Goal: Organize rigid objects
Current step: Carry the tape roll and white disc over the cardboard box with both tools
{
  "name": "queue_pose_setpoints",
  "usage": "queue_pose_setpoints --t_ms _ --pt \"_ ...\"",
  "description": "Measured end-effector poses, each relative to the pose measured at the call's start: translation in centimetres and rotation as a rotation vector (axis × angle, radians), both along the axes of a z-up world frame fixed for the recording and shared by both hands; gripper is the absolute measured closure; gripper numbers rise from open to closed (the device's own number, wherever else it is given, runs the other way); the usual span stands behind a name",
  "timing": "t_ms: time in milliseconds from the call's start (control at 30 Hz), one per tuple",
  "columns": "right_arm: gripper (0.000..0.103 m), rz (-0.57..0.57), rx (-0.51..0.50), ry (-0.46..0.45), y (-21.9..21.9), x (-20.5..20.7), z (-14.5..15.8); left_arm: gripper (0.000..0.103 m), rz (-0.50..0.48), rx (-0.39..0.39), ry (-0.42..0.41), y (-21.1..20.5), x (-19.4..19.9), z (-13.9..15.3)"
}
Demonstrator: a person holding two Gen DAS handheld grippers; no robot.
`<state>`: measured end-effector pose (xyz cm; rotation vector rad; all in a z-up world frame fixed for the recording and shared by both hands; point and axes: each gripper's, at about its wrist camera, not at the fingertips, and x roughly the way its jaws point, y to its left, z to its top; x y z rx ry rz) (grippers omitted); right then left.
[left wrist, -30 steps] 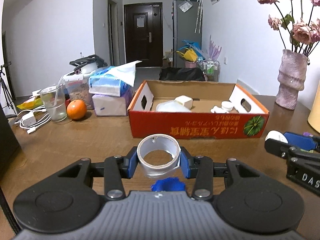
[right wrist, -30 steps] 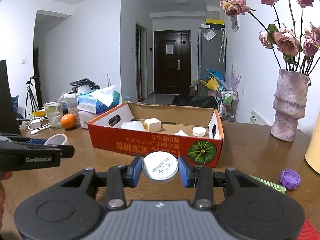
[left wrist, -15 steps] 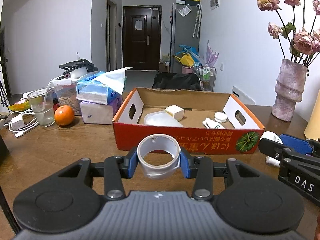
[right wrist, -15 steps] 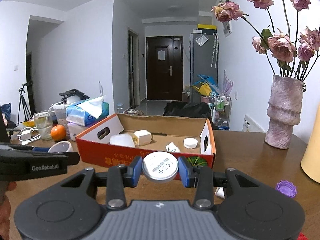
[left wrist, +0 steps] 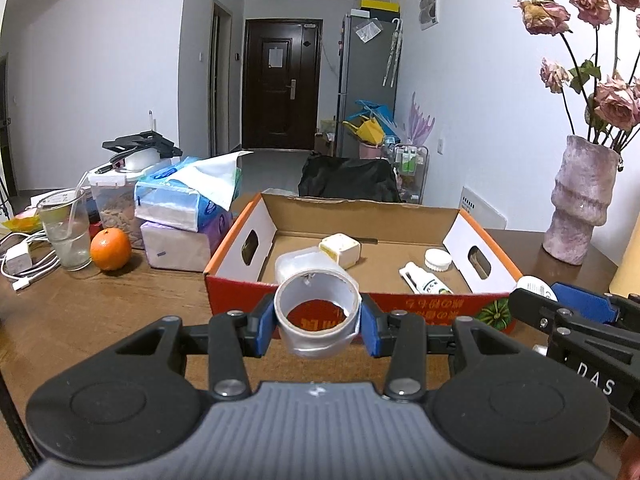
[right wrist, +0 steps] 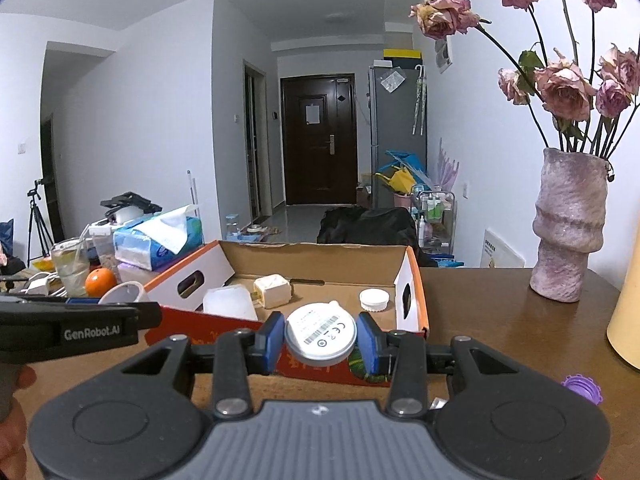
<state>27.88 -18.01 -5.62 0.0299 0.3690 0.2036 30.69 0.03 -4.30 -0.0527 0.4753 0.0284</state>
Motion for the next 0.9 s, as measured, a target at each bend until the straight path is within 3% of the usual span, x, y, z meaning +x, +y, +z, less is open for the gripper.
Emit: queue_pose_setpoints --t_ms 900 --pt "0.065 -0.046 0.051 0.016 0.3 8.1 -0.8 0.059 0.009 -0.016 -0.016 -1.0 8.1 0.0"
